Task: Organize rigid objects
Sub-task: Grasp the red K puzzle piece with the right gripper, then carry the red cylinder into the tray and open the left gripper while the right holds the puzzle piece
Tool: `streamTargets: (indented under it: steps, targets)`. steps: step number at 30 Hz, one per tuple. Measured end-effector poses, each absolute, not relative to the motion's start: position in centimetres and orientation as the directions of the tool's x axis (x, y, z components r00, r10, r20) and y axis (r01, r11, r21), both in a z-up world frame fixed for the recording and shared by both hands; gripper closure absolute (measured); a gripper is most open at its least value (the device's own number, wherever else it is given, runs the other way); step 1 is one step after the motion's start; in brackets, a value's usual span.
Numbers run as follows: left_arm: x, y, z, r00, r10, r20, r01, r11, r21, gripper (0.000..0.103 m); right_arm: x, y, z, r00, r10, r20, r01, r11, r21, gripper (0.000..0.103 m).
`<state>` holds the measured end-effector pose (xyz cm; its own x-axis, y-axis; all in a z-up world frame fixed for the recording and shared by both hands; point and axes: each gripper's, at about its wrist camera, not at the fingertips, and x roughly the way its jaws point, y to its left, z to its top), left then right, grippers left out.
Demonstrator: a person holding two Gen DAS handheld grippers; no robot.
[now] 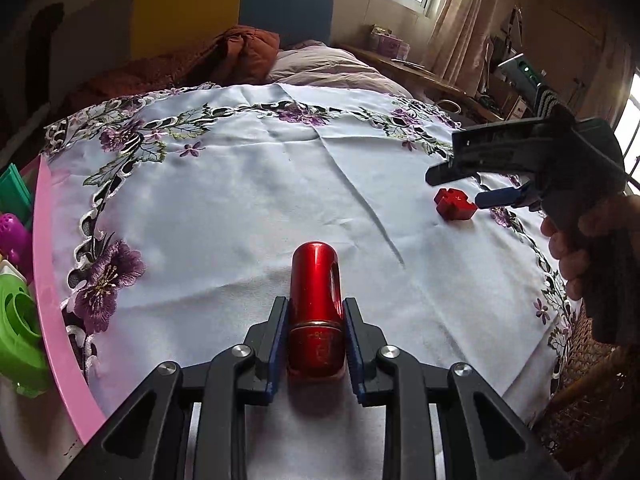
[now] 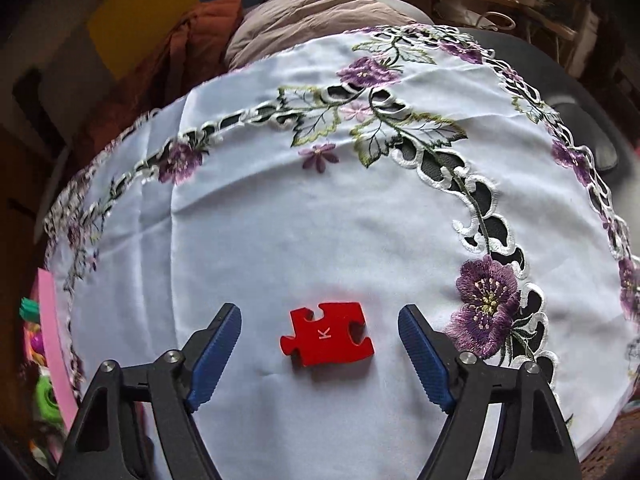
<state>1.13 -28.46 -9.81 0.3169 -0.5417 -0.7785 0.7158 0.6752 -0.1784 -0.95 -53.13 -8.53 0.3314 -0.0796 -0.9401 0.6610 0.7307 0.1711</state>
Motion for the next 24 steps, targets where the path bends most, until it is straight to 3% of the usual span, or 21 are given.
streamTargets:
  steps: [1, 4, 11, 16, 24]
  targets:
    - [1.1, -28.4, -9.8, 0.316, -0.544, -0.777, 0.715, 0.675, -0.182, 0.077, -0.7, -52.8, -8.8, 0.305, -0.085, -0.949, 0.649, 0.748, 0.141, 0.054]
    - [1.2, -28.3, -9.8, 0.313, -0.548, -0.775, 0.715, 0.673, -0.187, 0.077, 0.0, -51.4, -9.1, 0.244, -0.151, -0.958, 0.599, 0.801, 0.026, 0.055]
    - [1.2, -27.4, -9.4, 0.303, -0.552, -0.777, 0.695, 0.685, -0.216, 0.077, 1.6, -49.0, -7.5, 0.393, -0.088, -0.915, 0.479, 0.869, 0.122, 0.055]
    - [0.7, -26.7, -9.0, 0.320, -0.542, -0.777, 0.690, 0.695, -0.201, 0.077, 2.3, -47.4, -9.7, 0.299, -0.109, -0.948, 0.427, 0.904, 0.031, 0.055]
    - [0.0, -26.0, -7.3, 0.361, -0.550, -0.753, 0.692, 0.699, -0.179, 0.077, 1.6, -47.6, -9.8, 0.302, -0.104, -0.948, 0.427, 0.904, 0.036, 0.055]
